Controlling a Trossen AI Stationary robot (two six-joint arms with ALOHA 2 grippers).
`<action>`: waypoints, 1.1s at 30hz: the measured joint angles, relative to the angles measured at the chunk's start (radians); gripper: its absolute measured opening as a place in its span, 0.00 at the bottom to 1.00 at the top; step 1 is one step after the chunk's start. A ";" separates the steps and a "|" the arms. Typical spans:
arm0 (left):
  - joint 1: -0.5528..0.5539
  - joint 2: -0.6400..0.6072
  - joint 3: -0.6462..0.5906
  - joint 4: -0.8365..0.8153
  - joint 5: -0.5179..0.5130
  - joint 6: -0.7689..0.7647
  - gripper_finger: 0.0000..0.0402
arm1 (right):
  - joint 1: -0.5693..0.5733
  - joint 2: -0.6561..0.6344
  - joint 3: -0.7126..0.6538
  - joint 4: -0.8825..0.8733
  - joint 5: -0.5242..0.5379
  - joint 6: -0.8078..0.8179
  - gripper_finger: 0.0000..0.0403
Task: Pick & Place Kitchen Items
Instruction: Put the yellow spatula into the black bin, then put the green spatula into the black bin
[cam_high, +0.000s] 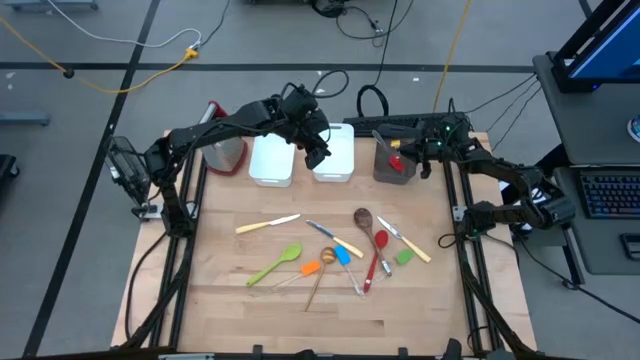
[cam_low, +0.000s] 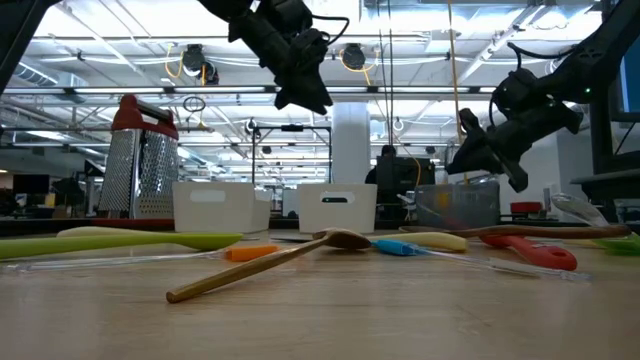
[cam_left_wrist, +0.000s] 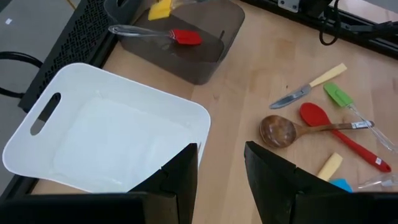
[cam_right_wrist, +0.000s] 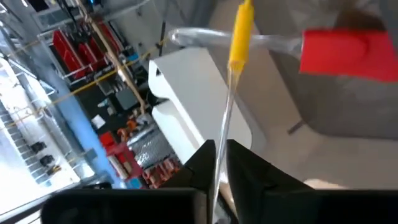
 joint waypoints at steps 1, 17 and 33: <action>0.000 0.000 0.000 -0.003 0.000 0.000 0.34 | 0.000 0.000 0.000 0.000 0.019 -0.008 0.11; -0.005 0.000 0.000 -0.056 0.000 0.000 0.34 | 0.000 0.000 0.000 0.001 -0.122 -0.070 0.33; -0.105 -0.002 0.000 -0.106 0.038 -0.043 0.34 | 0.206 -0.232 0.000 -0.090 -0.295 -0.279 0.21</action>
